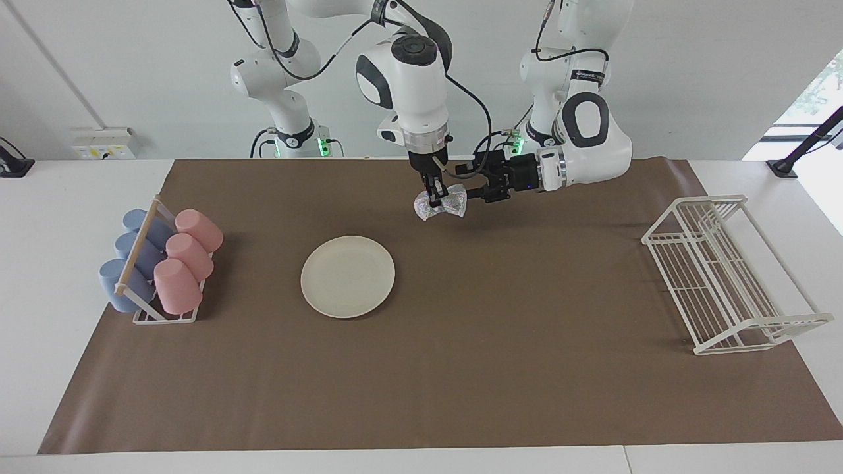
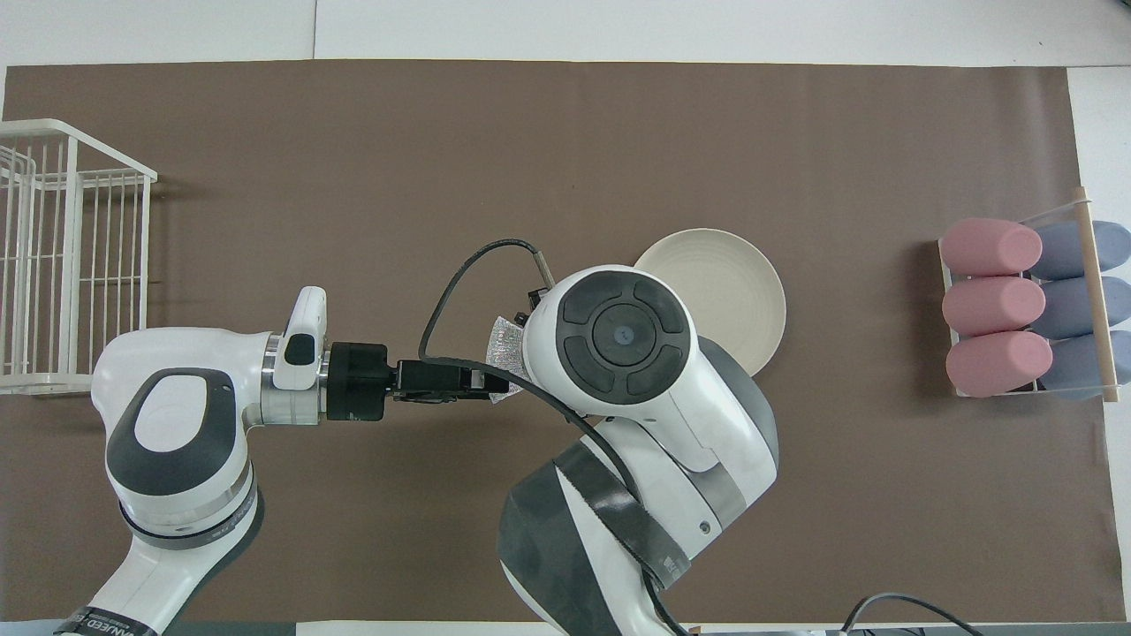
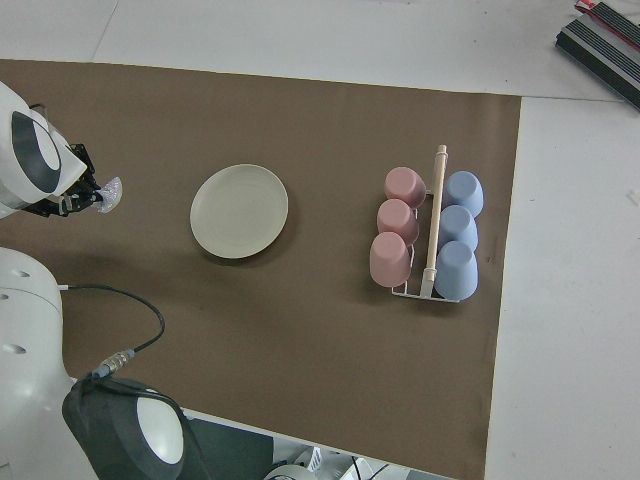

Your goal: Wipe plate with sponge

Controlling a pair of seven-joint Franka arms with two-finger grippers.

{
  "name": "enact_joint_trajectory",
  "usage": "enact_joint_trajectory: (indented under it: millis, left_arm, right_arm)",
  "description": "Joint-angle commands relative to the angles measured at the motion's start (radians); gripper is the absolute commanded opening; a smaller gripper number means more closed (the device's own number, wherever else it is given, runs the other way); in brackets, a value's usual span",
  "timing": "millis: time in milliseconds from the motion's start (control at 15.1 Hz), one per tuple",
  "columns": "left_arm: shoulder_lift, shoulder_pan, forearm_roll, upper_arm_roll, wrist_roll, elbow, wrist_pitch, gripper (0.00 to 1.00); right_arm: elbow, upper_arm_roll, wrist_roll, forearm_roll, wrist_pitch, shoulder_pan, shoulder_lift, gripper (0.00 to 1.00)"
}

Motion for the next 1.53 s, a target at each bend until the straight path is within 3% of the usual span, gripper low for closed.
enact_joint_trajectory:
  millis: [0,133,265,332,398,464,929,995,1061,1260,1459]
  left_arm:
    - [0.027,-0.016,-0.028,0.013,0.052,0.012,0.028,1.00]
    - [0.033,-0.016,-0.030,0.013,0.061,0.022,0.031,0.95]
    - [0.036,-0.020,-0.048,0.013,0.063,0.028,0.042,0.76]
    - [0.039,-0.046,-0.071,0.013,0.063,0.031,0.065,0.50]
    - [0.039,-0.065,-0.076,0.013,0.063,0.029,0.091,0.19]
    - [0.039,-0.066,-0.079,0.013,0.063,0.029,0.097,0.00]
    - [0.035,-0.062,-0.079,0.015,0.046,0.020,0.090,0.00]
    - [0.033,-0.060,-0.079,0.015,0.044,0.020,0.088,0.00]
    - [0.033,-0.060,-0.079,0.015,0.044,0.020,0.088,0.00]
    - [0.033,-0.059,-0.077,0.016,0.043,0.020,0.088,0.00]
    - [0.033,-0.056,-0.073,0.019,0.035,0.015,0.094,0.00]
  right_arm:
    - [0.020,0.005,0.018,-0.021,-0.006,-0.006,0.010,0.00]
    - [0.020,0.005,0.018,-0.021,-0.006,-0.006,0.010,0.00]
    - [0.020,0.005,0.018,-0.021,-0.008,-0.006,0.010,0.00]
    - [0.020,0.005,0.018,-0.021,-0.007,-0.006,0.010,0.00]
    - [0.020,0.005,0.016,-0.023,-0.006,-0.006,0.010,0.00]
    - [0.020,0.005,0.016,-0.023,-0.006,-0.006,0.010,0.00]
    - [0.016,0.006,-0.002,-0.024,-0.010,-0.009,0.009,0.00]
    - [0.002,0.006,-0.040,-0.024,-0.017,-0.006,0.000,0.54]
    - [-0.012,0.006,-0.071,-0.023,-0.014,-0.004,-0.007,1.00]
    - [-0.016,0.003,-0.190,-0.024,-0.019,-0.041,-0.031,1.00]
    - [-0.050,0.003,-0.514,-0.024,-0.033,-0.125,-0.083,1.00]
